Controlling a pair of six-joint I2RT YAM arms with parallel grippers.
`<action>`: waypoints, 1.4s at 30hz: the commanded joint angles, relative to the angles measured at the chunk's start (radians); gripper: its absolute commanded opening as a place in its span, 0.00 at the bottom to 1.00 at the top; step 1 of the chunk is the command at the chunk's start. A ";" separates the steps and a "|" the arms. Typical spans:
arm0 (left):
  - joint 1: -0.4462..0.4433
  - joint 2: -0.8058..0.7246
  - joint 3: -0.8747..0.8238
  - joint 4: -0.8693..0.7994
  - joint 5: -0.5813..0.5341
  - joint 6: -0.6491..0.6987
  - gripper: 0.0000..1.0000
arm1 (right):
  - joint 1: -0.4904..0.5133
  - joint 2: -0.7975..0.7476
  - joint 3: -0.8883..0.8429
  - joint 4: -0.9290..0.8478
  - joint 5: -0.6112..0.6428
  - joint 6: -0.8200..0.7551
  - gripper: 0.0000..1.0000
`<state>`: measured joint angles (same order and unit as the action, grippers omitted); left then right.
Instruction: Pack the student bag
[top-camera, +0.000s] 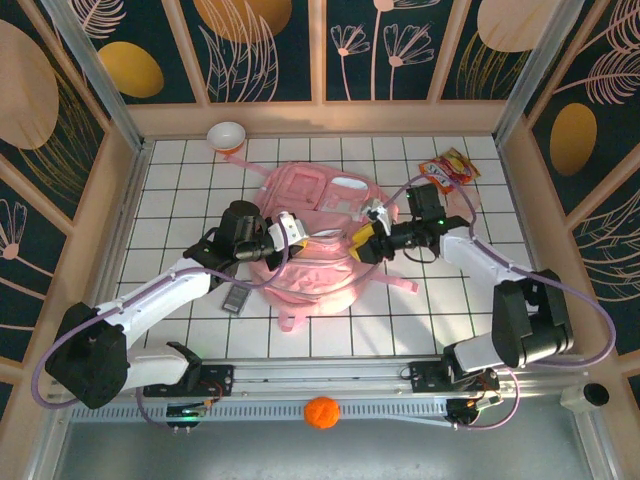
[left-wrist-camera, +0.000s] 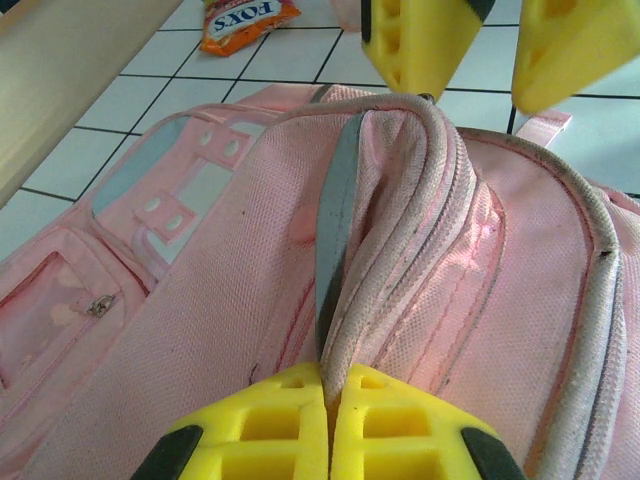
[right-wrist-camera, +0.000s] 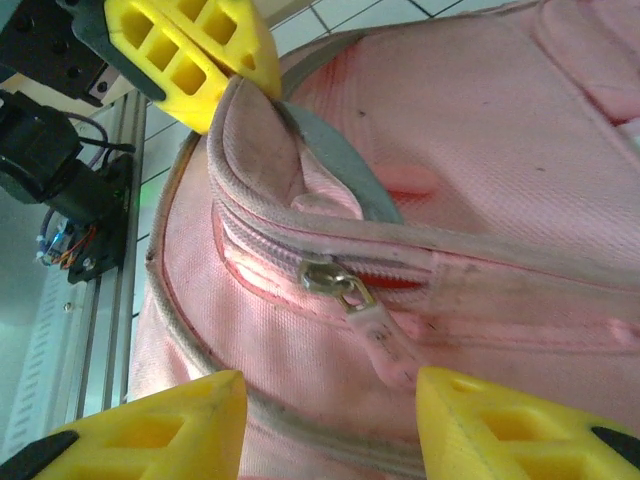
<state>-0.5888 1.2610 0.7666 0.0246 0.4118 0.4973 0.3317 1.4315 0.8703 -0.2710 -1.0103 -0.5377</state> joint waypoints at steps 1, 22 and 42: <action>0.003 -0.040 0.034 0.092 0.057 0.007 0.00 | 0.028 0.041 0.032 0.045 0.013 -0.001 0.48; 0.004 -0.044 0.026 0.092 0.056 0.013 0.00 | -0.069 -0.082 -0.010 -0.097 -0.046 -0.023 0.38; 0.004 -0.031 0.040 0.095 0.063 0.014 0.00 | 0.050 0.106 0.073 0.097 -0.044 0.083 0.40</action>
<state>-0.5842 1.2568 0.7666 0.0177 0.4141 0.5087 0.3603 1.5284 0.9073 -0.2016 -1.0218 -0.4366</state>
